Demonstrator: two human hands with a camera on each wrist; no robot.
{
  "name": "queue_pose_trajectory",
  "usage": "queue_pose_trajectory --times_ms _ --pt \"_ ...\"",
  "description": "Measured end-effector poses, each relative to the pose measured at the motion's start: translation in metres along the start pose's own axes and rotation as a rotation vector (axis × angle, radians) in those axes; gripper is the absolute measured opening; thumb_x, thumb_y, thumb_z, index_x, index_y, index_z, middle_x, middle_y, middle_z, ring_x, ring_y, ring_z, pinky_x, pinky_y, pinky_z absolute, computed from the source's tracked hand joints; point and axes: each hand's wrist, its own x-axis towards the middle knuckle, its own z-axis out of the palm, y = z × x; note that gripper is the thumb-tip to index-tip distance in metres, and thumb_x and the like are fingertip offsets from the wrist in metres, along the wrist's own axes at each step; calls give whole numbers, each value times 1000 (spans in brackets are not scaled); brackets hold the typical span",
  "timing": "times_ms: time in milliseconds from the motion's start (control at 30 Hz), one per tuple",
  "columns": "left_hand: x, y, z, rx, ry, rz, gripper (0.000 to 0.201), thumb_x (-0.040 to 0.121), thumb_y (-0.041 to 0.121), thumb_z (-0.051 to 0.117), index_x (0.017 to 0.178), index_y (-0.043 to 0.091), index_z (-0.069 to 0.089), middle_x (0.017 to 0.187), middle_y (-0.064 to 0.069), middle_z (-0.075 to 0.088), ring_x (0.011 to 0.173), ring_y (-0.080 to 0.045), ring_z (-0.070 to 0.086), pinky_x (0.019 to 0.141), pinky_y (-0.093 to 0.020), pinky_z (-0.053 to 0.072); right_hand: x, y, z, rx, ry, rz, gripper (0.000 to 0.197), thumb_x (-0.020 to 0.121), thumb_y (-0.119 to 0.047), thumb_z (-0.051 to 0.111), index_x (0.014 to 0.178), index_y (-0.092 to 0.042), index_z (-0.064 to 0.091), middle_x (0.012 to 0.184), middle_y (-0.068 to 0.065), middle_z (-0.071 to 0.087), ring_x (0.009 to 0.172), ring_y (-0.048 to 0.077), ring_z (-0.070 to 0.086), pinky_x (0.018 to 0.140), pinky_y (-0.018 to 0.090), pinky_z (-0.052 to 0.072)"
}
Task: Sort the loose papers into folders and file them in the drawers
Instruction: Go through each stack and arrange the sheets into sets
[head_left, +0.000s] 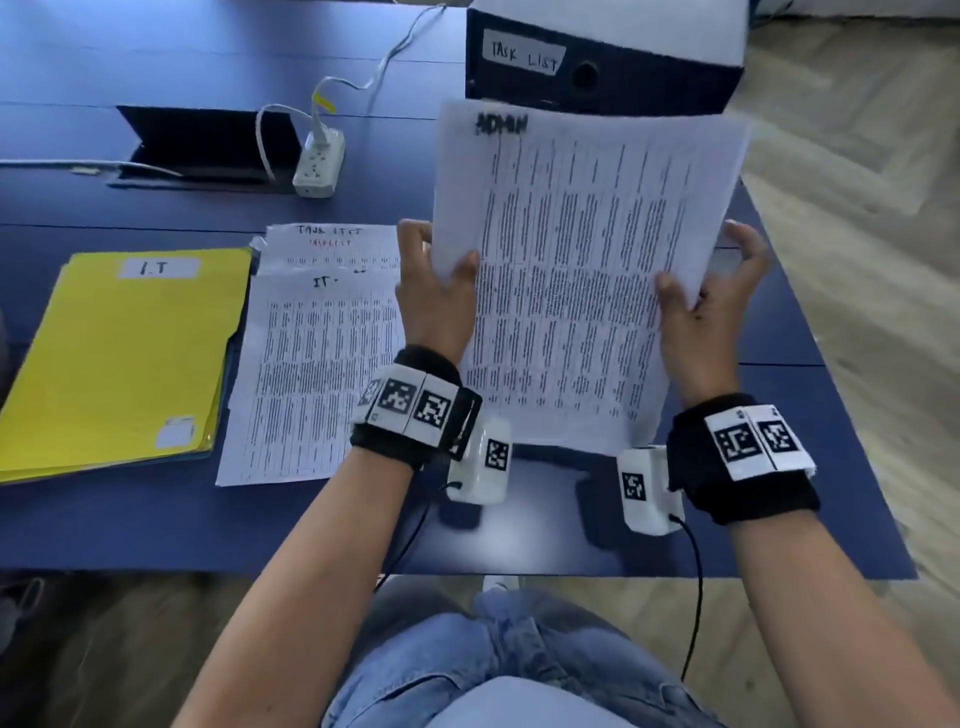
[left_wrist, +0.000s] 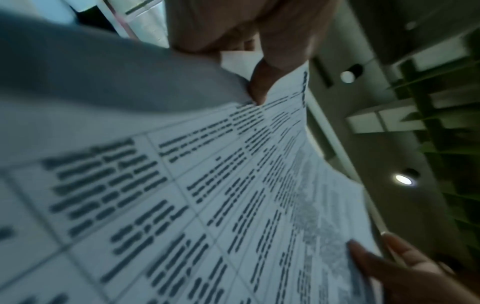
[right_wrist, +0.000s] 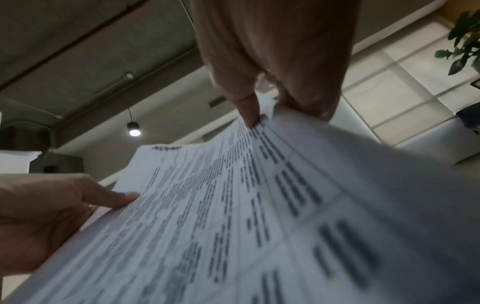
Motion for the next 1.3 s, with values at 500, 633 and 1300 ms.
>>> queue_pose_trajectory --times_ms 500,633,1300 --pt "-30 -95 22 641 -170 -338 54 83 -2 56 128 18 33 126 -16 29 109 -29 45 92 -36 48 -27 85 25 -518 -406 361 63 81 15 44 138 -11 33 141 12 28 121 24 37 99 23 31" --pt "-39 -100 29 925 -268 -286 56 84 0 53 134 13 33 135 -21 24 125 -35 31 109 -43 31 -32 80 34 -948 -565 159 73 86 -4 55 147 -20 18 157 4 -5 144 25 0 113 51 8" --pt "-8 -83 -5 738 -398 -168 39 89 1 49 127 3 45 132 -15 41 125 -28 36 107 -34 34 -24 49 55 -1017 -851 300 62 93 -38 49 146 -20 25 158 5 5 145 23 4 113 54 3"
